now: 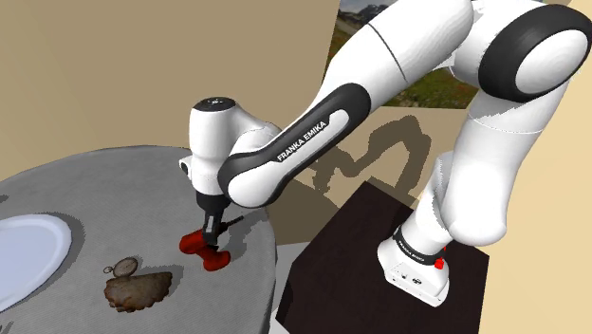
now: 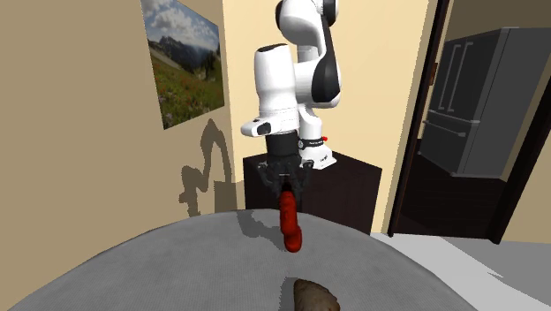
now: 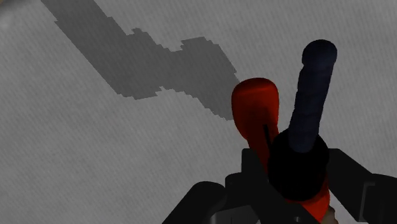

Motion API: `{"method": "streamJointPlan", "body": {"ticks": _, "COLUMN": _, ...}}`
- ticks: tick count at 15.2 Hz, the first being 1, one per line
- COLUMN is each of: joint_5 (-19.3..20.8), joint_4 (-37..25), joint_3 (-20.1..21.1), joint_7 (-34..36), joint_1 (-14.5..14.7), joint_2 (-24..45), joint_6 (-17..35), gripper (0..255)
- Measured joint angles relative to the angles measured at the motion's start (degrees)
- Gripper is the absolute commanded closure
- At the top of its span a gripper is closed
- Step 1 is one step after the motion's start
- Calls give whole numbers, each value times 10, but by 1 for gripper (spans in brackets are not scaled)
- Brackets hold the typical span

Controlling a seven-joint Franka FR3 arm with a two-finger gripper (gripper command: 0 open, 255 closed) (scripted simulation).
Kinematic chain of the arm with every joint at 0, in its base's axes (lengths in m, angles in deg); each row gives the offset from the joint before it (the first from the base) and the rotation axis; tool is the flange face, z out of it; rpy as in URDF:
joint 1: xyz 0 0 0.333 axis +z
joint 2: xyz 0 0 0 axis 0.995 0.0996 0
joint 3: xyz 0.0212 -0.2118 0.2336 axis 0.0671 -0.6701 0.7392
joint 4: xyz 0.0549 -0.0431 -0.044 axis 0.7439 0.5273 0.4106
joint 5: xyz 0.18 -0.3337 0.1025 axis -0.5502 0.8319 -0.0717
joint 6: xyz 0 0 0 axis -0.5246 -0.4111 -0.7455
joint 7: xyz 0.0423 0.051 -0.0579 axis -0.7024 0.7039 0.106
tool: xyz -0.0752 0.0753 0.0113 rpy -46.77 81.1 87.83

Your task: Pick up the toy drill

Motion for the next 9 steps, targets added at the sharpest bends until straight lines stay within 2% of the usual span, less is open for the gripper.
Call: {"method": "streamJointPlan", "body": {"ticks": 9, "joint_5": -11, "joint_4": -19, "joint_3": 3, "joint_7": -1, "joint_1": -4, "joint_2": -45, "joint_6": -63, "gripper": 255}}
